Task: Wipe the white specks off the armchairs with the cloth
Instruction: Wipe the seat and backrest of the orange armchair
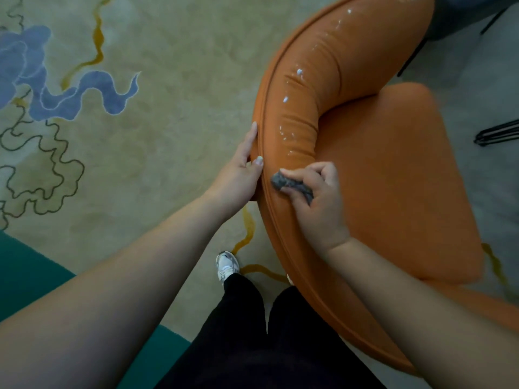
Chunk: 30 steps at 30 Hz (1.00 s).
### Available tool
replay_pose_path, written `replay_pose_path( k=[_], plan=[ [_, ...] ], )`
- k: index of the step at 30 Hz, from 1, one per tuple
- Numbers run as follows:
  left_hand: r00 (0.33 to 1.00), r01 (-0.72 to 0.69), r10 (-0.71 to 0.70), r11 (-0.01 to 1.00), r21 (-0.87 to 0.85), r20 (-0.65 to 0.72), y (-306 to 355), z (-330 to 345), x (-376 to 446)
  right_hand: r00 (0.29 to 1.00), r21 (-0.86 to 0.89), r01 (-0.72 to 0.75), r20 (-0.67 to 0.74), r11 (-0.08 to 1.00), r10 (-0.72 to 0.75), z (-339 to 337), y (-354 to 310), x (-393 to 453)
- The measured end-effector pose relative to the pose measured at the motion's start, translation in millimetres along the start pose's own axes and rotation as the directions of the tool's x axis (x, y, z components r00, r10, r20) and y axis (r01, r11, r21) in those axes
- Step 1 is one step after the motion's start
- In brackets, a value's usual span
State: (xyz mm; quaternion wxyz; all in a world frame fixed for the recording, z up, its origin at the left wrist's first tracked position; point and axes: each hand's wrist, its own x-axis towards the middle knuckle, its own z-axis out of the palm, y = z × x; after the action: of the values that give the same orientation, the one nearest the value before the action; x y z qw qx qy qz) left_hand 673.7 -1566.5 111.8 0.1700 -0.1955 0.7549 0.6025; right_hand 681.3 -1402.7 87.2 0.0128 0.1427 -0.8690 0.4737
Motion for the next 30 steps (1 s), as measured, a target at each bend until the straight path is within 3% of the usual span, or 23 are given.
replay_pose_path(
  k=[5, 10, 20, 26, 30],
  plan=[
    [0.997, -0.002, -0.001, 1.000, 0.031, 0.075, 1, -11, 14, 0.989, 0.006, -0.090, -0.114, 0.996, 0.090, 17, -7, 51],
    [0.993, -0.041, 0.034, 0.997, 0.060, 0.116, 4, -13, 23, 0.989, 0.020, -0.111, -0.093, 0.994, 0.113, 8, -14, 13],
    [0.985, -0.151, 0.156, 0.986, 0.070, -0.068, 28, -6, 72, 0.980, 0.006, -0.131, -0.148, 0.991, 0.130, 24, 2, 86],
    [0.944, -0.203, 0.223, 0.974, 0.103, -0.244, 25, 11, 89, 0.994, 0.050, -0.087, -0.069, 0.995, 0.090, 12, -2, 38],
    [0.927, -0.242, 0.260, 0.965, 0.099, -0.270, 14, 11, 92, 0.995, 0.009, -0.071, -0.076, 0.997, 0.072, 17, 9, 72]
  ],
)
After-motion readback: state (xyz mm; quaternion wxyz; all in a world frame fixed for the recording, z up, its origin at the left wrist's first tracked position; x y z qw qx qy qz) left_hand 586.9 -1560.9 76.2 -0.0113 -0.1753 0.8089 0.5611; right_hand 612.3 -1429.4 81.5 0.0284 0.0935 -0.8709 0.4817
